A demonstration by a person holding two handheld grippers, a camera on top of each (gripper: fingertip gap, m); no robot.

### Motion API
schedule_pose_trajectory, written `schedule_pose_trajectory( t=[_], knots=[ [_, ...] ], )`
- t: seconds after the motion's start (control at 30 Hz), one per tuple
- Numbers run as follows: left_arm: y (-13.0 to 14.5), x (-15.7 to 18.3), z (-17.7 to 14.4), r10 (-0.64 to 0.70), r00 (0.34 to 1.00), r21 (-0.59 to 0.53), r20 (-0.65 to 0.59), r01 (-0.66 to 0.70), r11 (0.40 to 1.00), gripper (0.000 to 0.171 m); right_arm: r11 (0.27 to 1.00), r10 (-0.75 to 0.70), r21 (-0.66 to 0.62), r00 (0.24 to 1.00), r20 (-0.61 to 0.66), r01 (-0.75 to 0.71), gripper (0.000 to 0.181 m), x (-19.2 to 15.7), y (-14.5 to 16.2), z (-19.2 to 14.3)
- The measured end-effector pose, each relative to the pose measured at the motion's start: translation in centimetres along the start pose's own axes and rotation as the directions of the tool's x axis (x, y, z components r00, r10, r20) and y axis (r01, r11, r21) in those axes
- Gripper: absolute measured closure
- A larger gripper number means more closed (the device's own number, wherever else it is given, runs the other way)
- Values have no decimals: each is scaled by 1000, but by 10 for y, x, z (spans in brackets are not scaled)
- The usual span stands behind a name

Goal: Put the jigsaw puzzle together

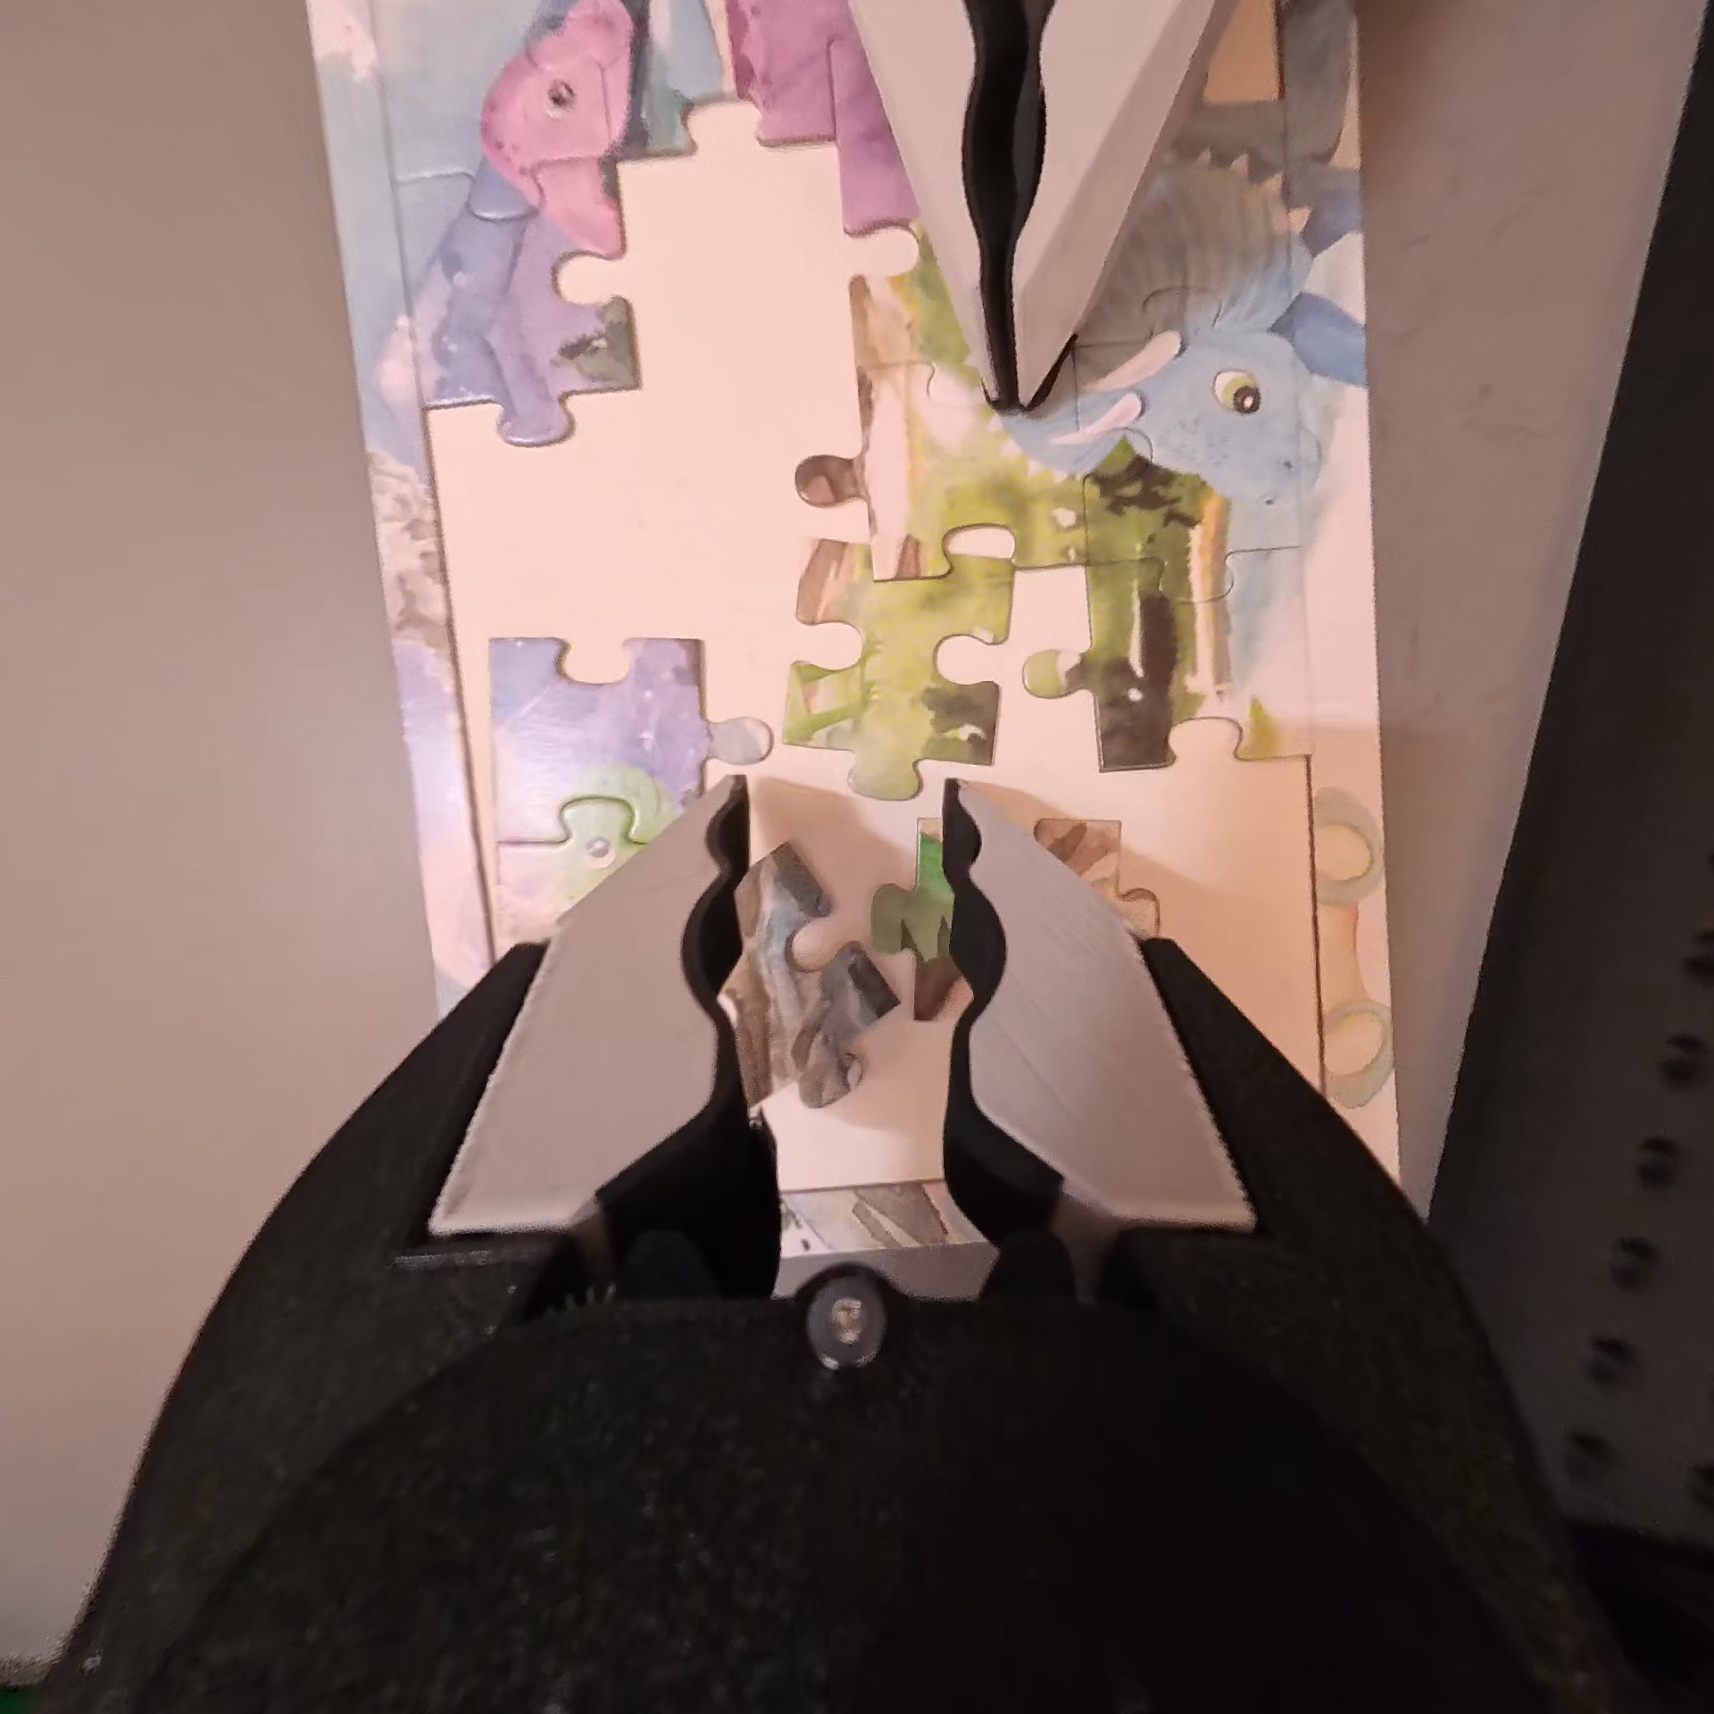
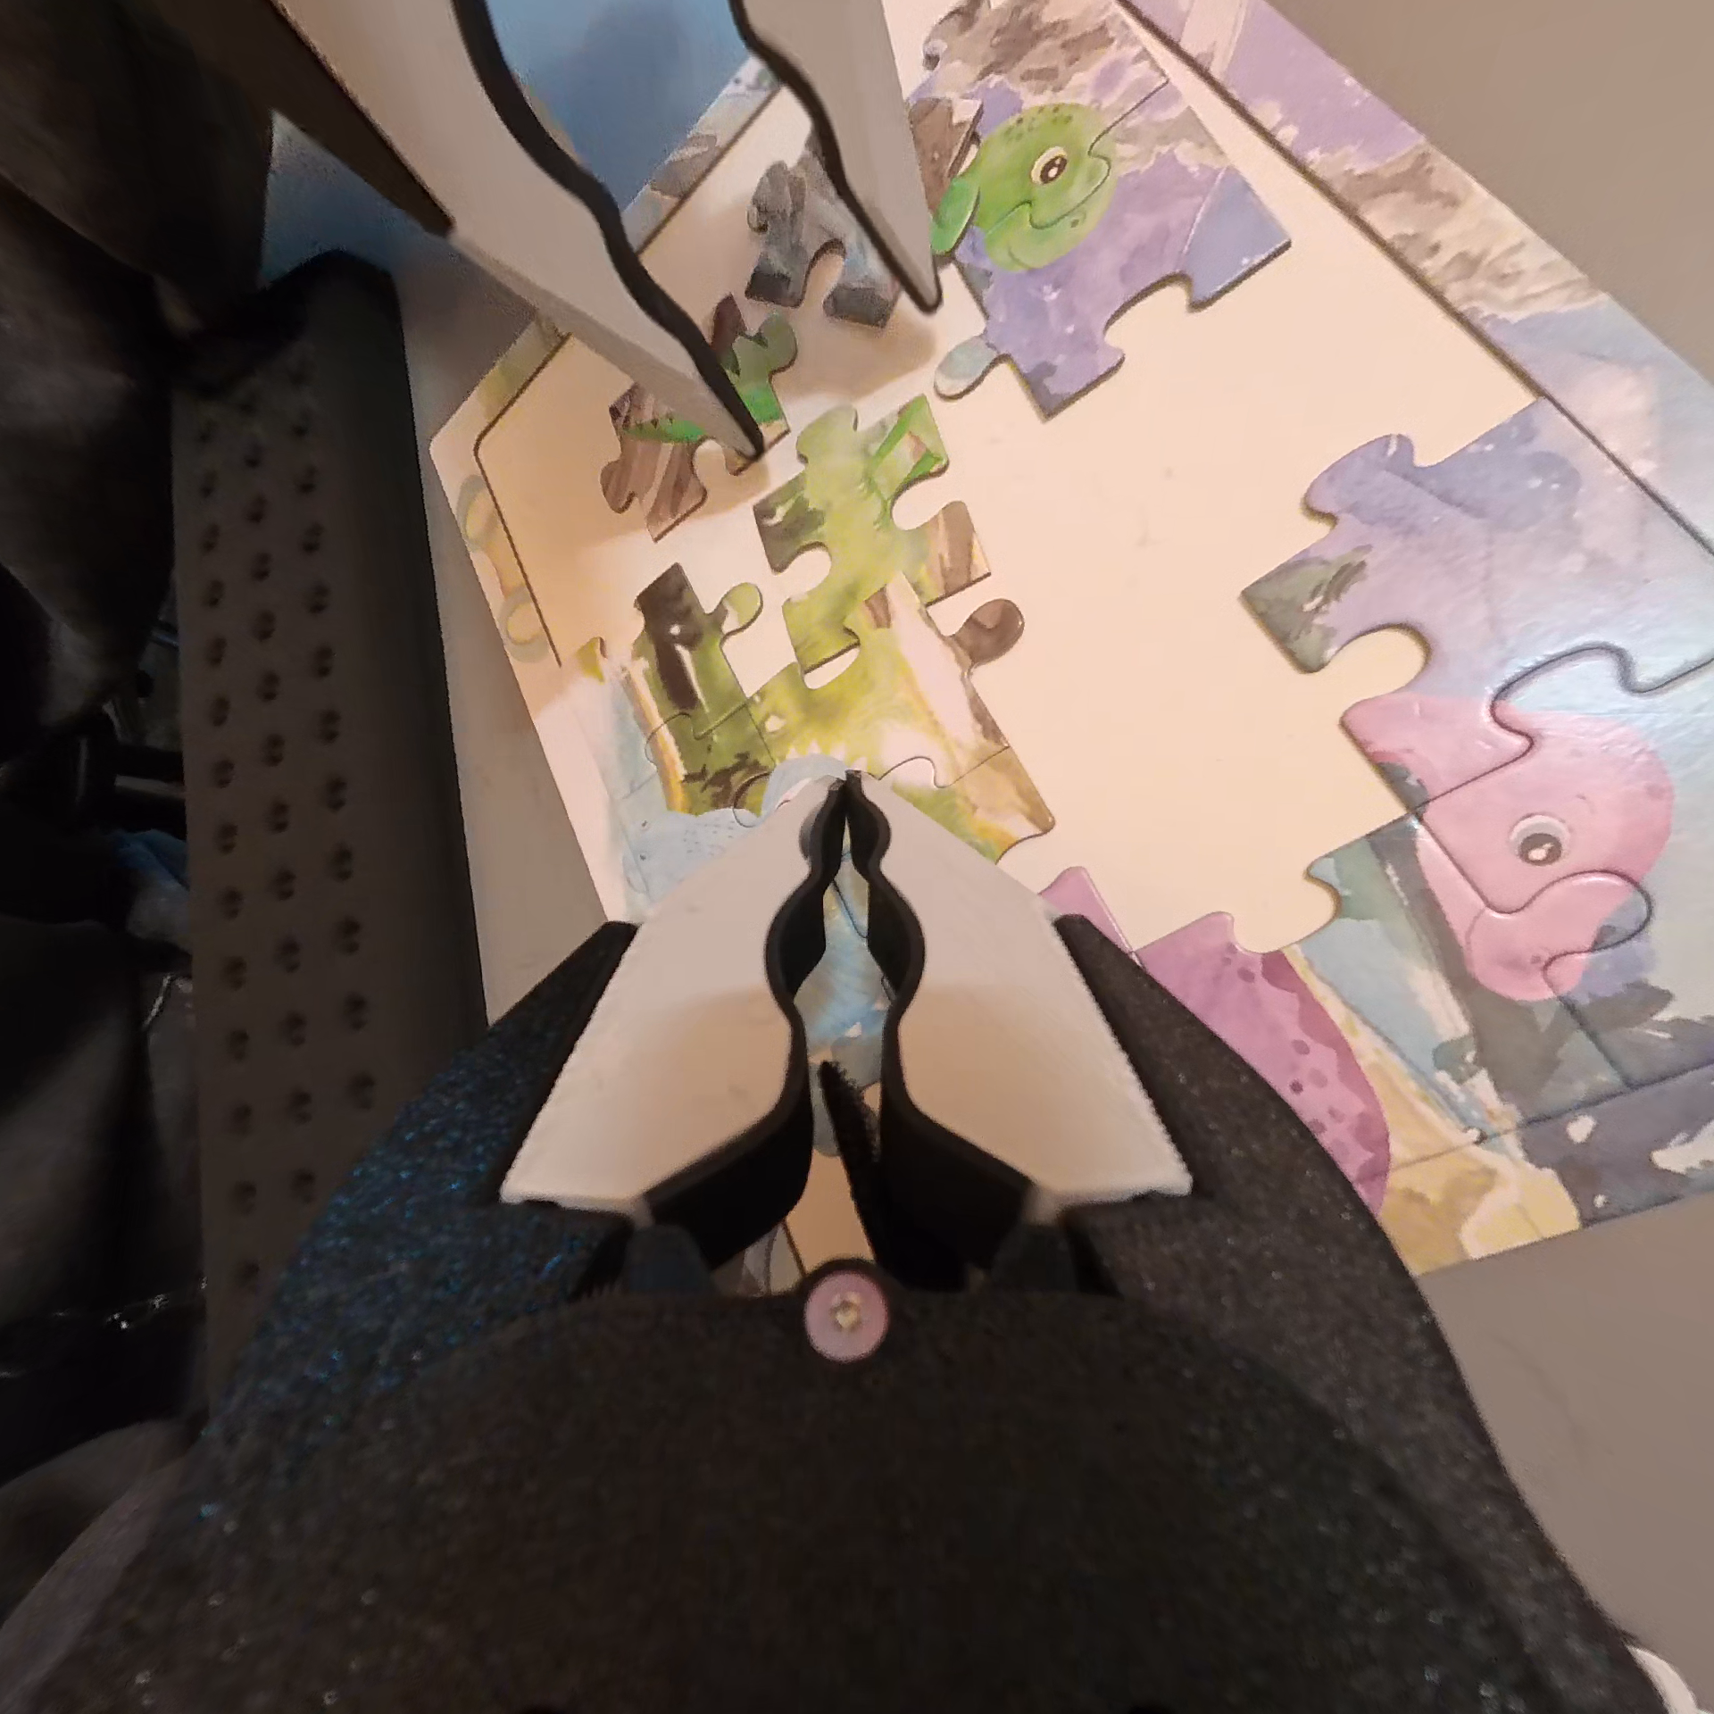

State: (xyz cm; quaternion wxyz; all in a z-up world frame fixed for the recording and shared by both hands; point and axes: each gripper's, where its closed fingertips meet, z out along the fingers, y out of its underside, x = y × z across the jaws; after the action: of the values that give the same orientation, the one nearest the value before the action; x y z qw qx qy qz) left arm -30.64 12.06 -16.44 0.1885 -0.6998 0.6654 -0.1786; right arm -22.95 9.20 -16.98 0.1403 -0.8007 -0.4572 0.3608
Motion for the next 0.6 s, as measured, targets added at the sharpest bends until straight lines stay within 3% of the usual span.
schedule_pose_trajectory(
  t=[0.13, 0.27, 0.4, 0.5, 0.6],
  knots=[
    [-1, -26, -22, -99, 993, 94, 69, 92, 991, 132, 1000, 3, 0, 1000, 3, -3, 181, 0, 0, 0],
    [31, -49, -26, -229, 967, 26, 113, 227, 973, 131, 1000, 5, 1, 1000, 6, -5, 181, 0, 0, 0],
    [46, -54, -34, -335, 937, 82, 97, 328, 941, 140, 1000, 5, 0, 1000, 8, -5, 181, 0, 0, 0],
    [42, -39, -36, -357, 934, 137, 27, 350, 927, 143, 1000, 5, -1, 1000, 6, -5, 181, 0, 0, 0],
    [30, -13, -27, -247, 969, 148, 22, 241, 959, 142, 1000, 6, -2, 1000, 4, -6, 181, 0, 0, 0]
  ],
)
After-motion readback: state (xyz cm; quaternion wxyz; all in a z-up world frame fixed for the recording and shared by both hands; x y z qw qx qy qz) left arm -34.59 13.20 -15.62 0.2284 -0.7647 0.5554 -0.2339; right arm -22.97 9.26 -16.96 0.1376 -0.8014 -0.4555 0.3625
